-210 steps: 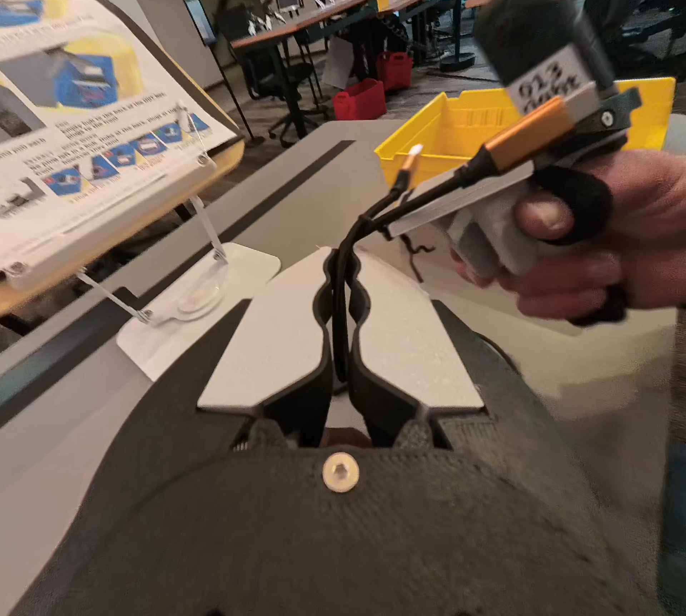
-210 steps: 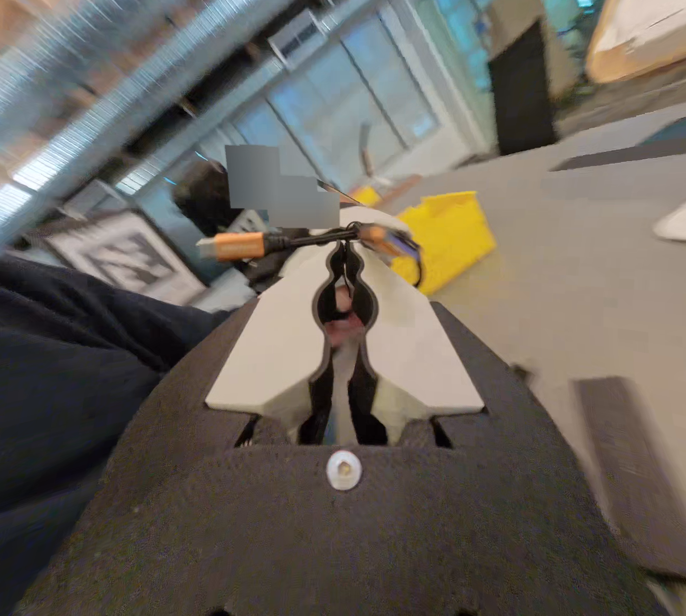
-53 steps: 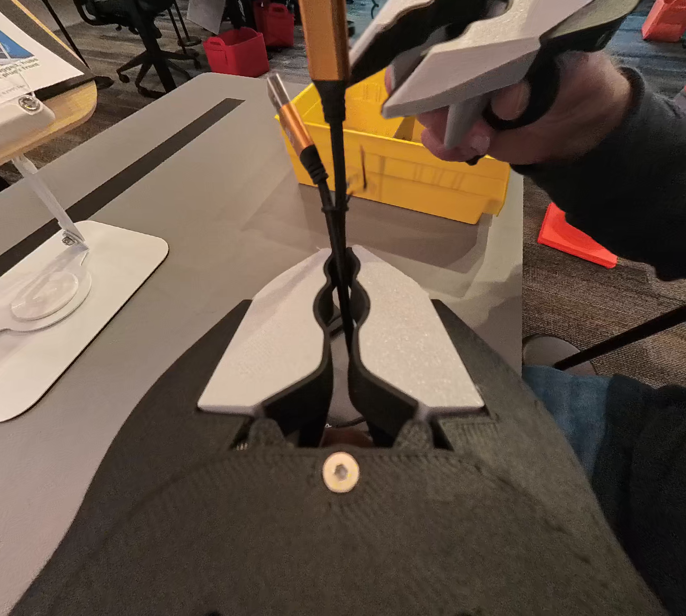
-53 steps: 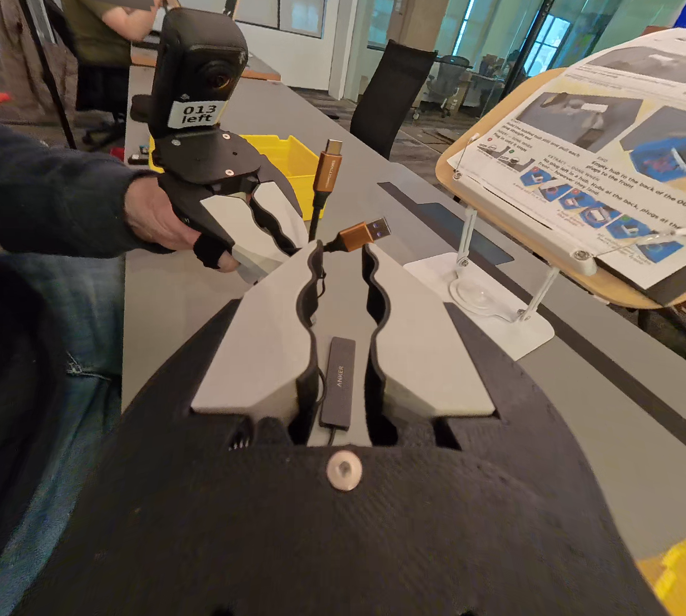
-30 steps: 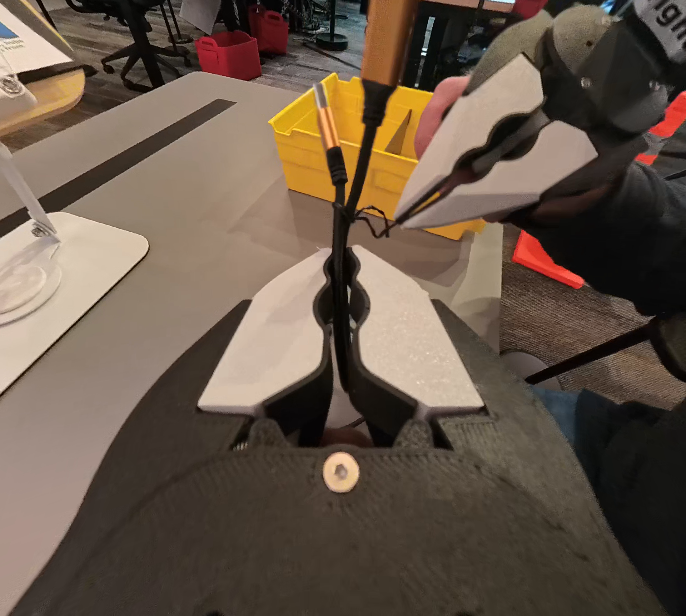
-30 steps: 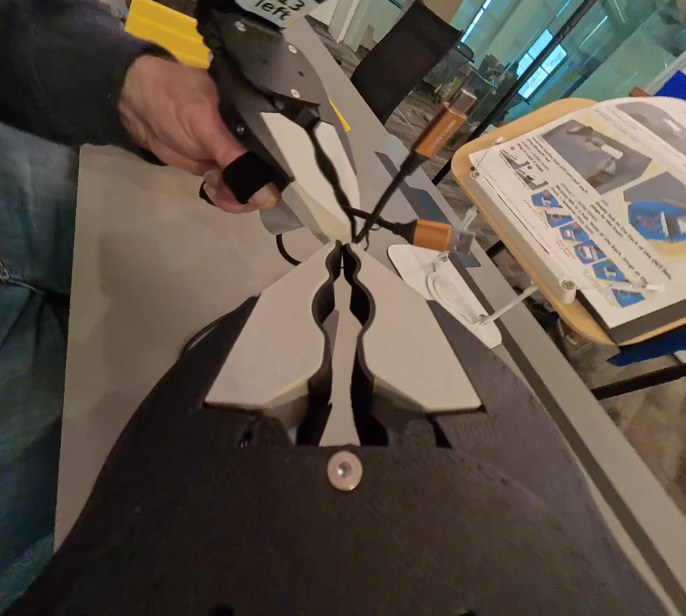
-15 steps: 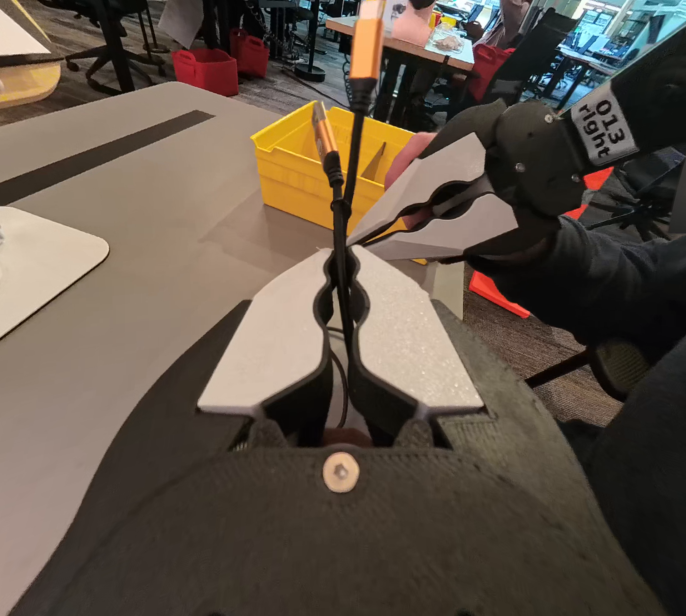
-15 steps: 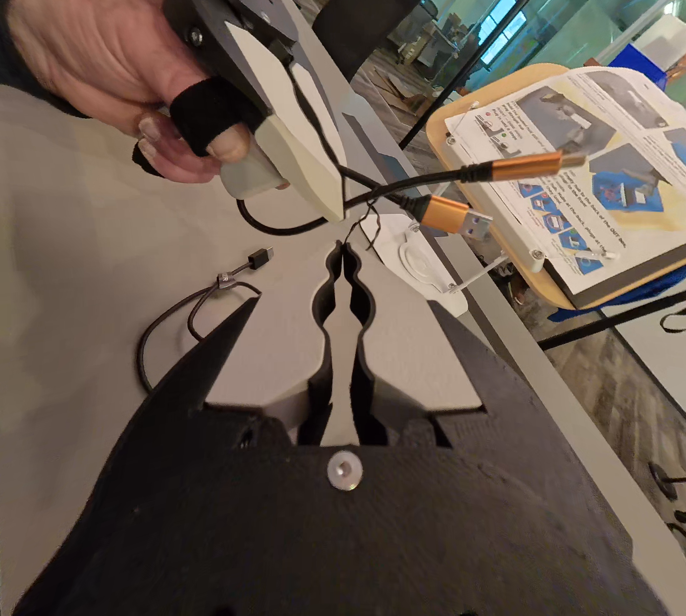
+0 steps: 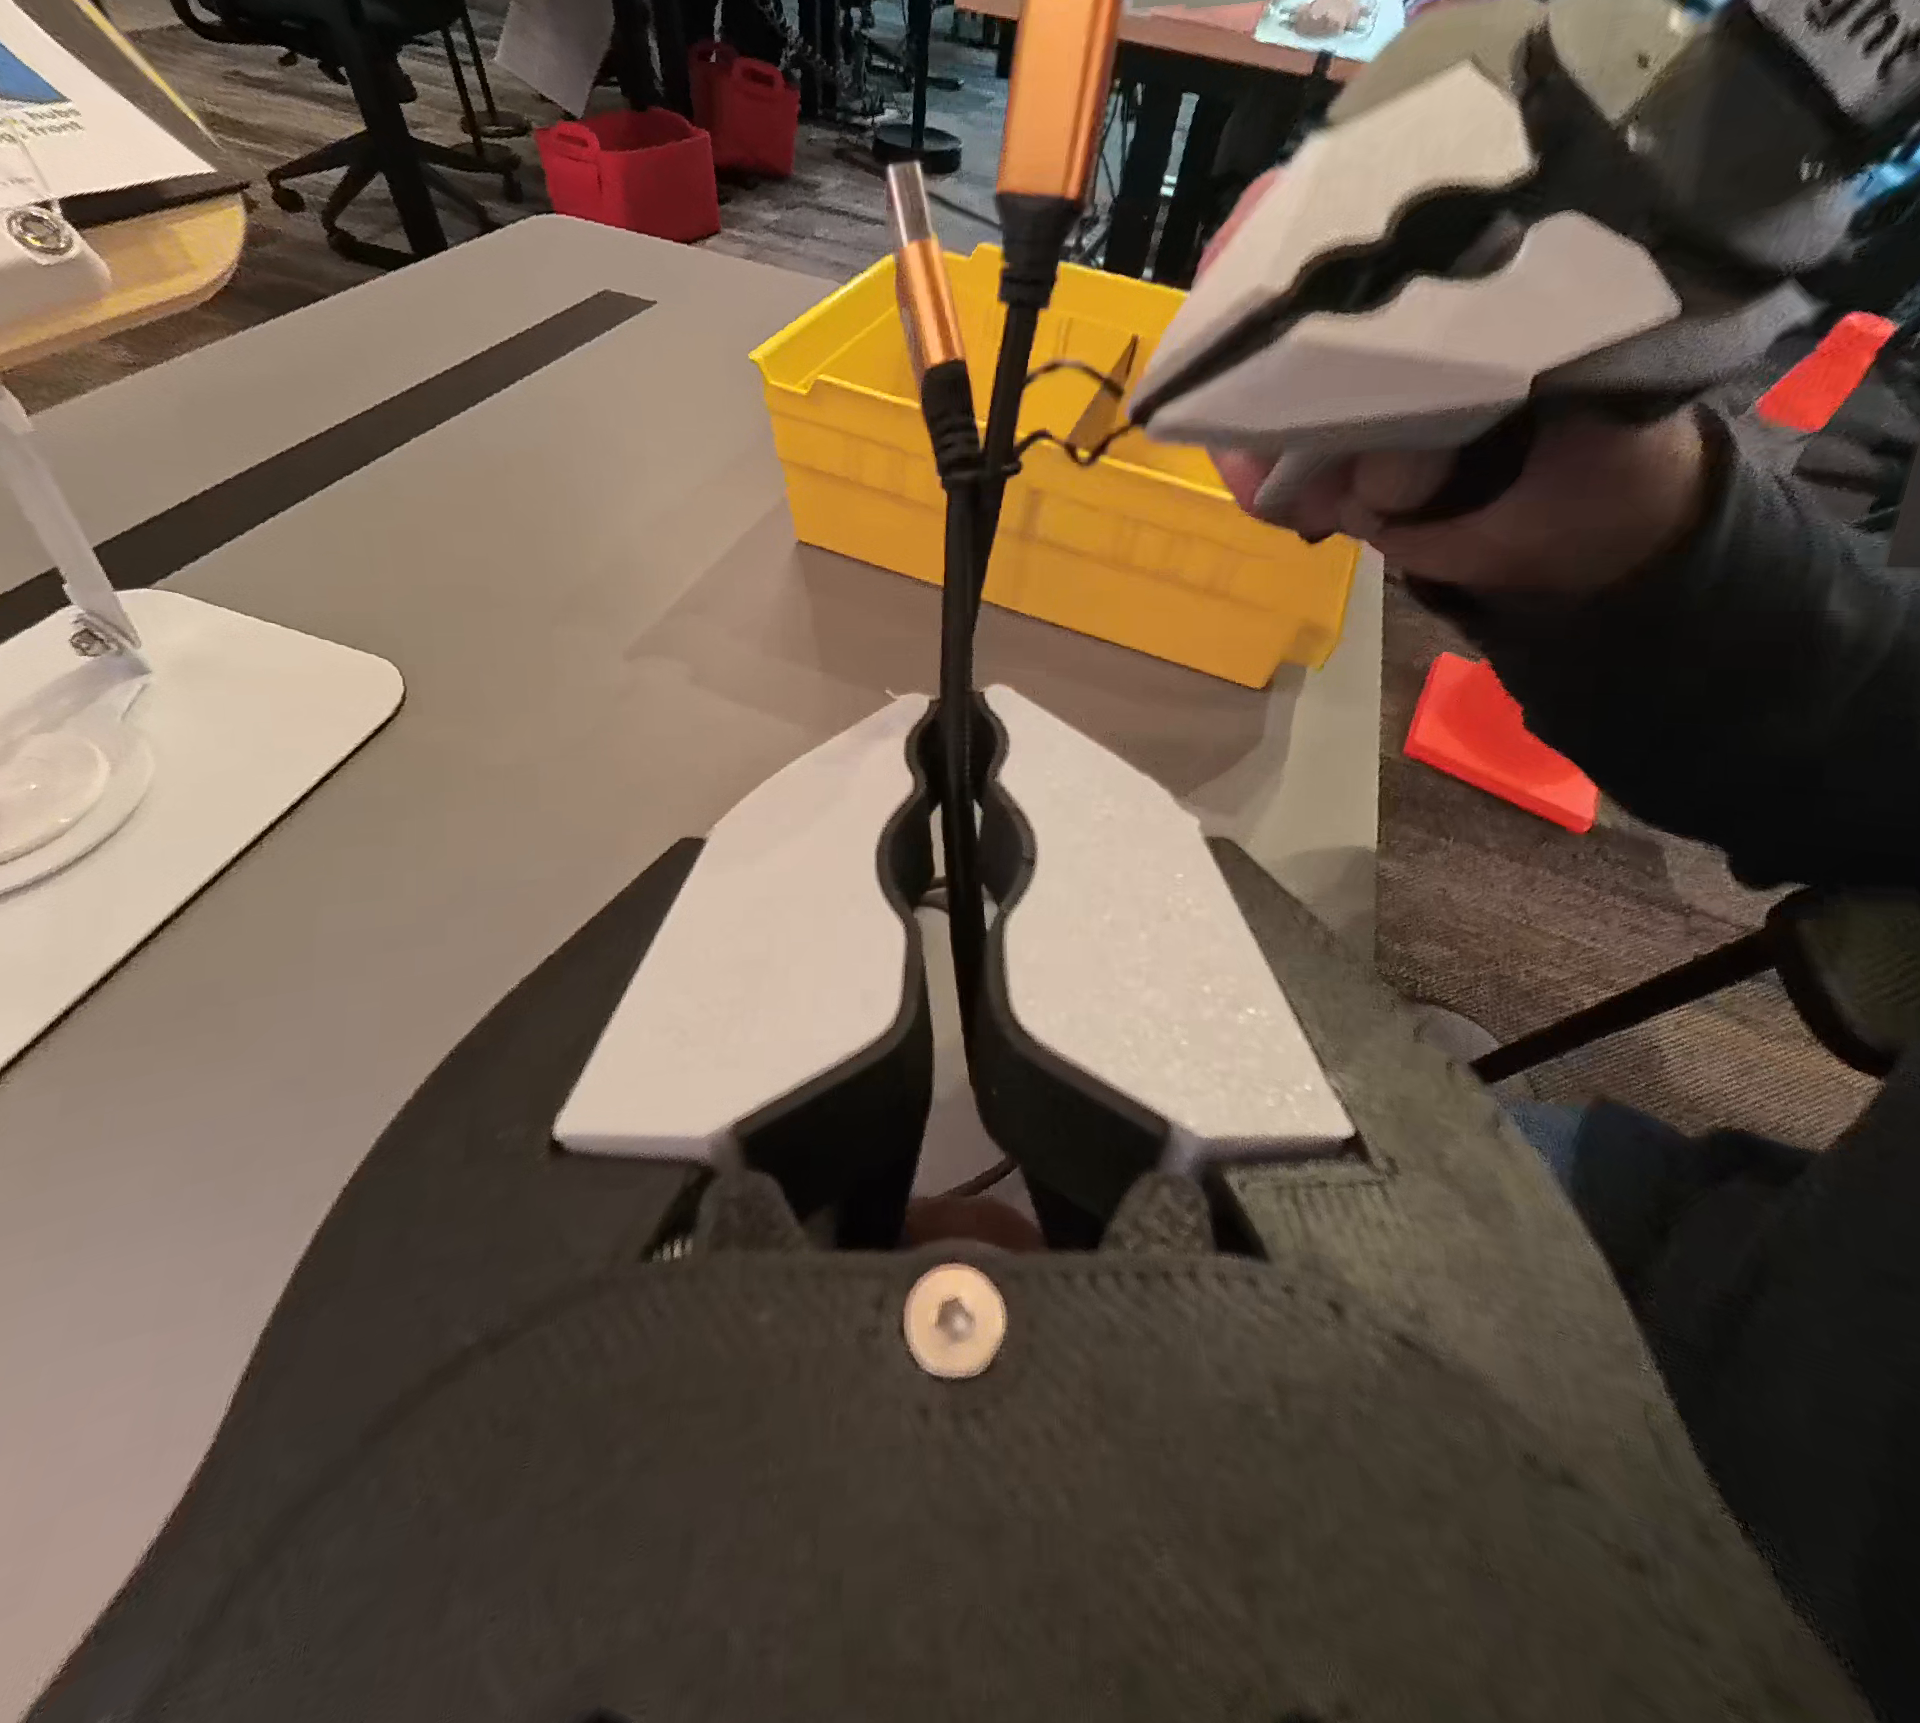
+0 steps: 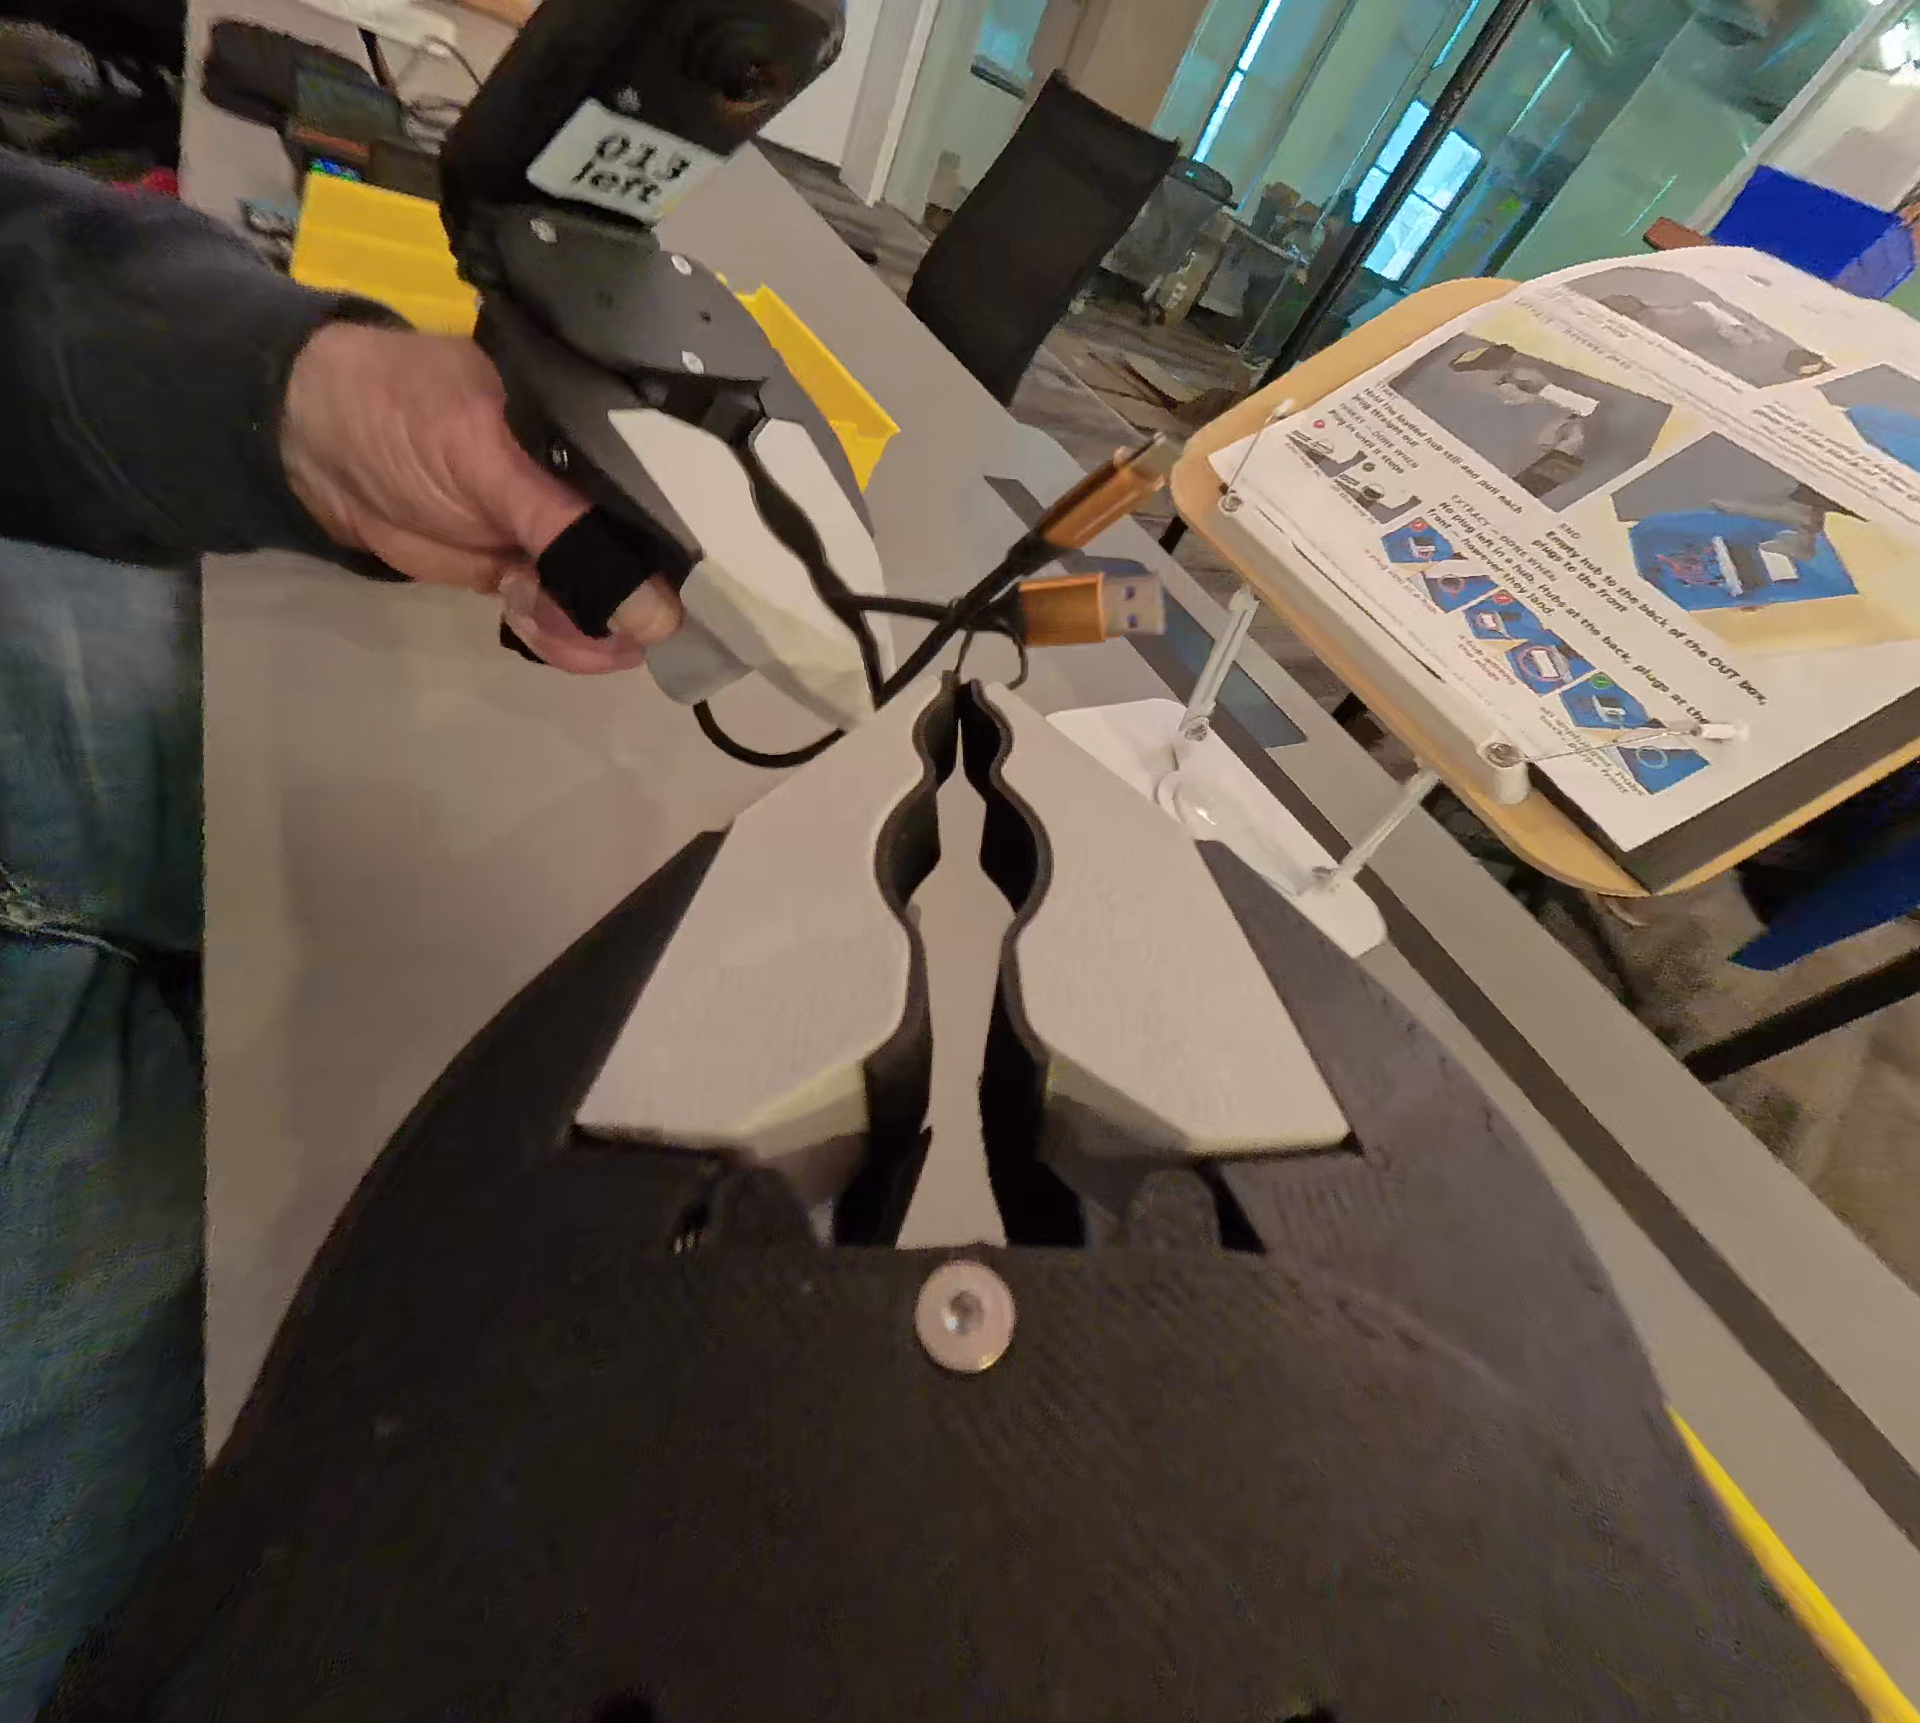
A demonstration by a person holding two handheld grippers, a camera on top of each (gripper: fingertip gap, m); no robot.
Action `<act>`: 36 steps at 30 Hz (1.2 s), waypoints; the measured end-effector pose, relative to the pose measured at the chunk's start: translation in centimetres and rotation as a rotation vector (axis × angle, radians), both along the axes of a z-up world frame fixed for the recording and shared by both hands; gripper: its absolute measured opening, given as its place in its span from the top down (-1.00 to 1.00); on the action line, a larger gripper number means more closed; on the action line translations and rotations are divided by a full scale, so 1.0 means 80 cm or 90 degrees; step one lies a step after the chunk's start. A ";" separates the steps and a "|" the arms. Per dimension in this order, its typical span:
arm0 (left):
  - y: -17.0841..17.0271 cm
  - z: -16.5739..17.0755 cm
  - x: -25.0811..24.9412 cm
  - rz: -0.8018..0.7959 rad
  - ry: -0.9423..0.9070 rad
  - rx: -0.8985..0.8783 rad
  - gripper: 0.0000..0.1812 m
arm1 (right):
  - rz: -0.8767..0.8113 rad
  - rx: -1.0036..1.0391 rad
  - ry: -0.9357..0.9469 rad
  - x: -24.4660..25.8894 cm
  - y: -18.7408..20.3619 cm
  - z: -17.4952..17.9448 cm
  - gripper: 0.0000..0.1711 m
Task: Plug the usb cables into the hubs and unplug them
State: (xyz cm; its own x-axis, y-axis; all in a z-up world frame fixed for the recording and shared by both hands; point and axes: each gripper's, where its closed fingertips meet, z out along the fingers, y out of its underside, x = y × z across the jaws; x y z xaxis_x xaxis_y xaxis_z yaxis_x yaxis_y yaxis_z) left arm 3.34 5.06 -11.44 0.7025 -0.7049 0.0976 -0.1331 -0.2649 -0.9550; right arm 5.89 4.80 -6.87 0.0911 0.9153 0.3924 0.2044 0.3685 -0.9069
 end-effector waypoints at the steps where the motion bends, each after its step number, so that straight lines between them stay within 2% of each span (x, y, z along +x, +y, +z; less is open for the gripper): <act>1: 0.000 -0.002 0.000 0.001 0.013 0.002 0.97 | 0.007 -0.016 0.006 0.001 0.001 0.004 1.00; 9: 0.004 -0.016 -0.008 0.024 0.092 0.012 0.97 | 0.063 -0.069 0.027 0.004 -0.010 0.023 1.00; 15: 0.006 -0.012 -0.020 0.043 0.087 0.022 0.97 | 0.025 -0.165 0.055 0.015 0.016 0.018 1.00; 20: -0.007 -0.032 -0.010 -0.020 0.096 -0.027 0.96 | 0.032 -0.148 0.041 0.008 0.010 0.008 1.00; 22: -0.013 -0.032 -0.008 -0.046 0.088 -0.042 0.73 | 0.037 -0.142 0.035 0.005 0.009 0.005 1.00; 26: -0.017 -0.020 -0.002 -0.080 0.071 -0.045 0.45 | 0.048 -0.118 0.004 -0.003 0.005 -0.009 1.00; 30: -0.020 -0.012 0.002 -0.130 0.041 -0.083 0.34 | 0.057 -0.103 -0.013 -0.007 0.003 -0.017 1.00; 34: -0.007 -0.020 0.010 -0.123 0.034 -0.113 0.47 | 0.065 -0.099 -0.016 -0.012 -0.002 -0.019 1.00; 36: -0.003 -0.029 0.016 -0.118 0.037 -0.113 0.62 | 0.073 -0.100 -0.016 -0.015 -0.007 -0.020 1.00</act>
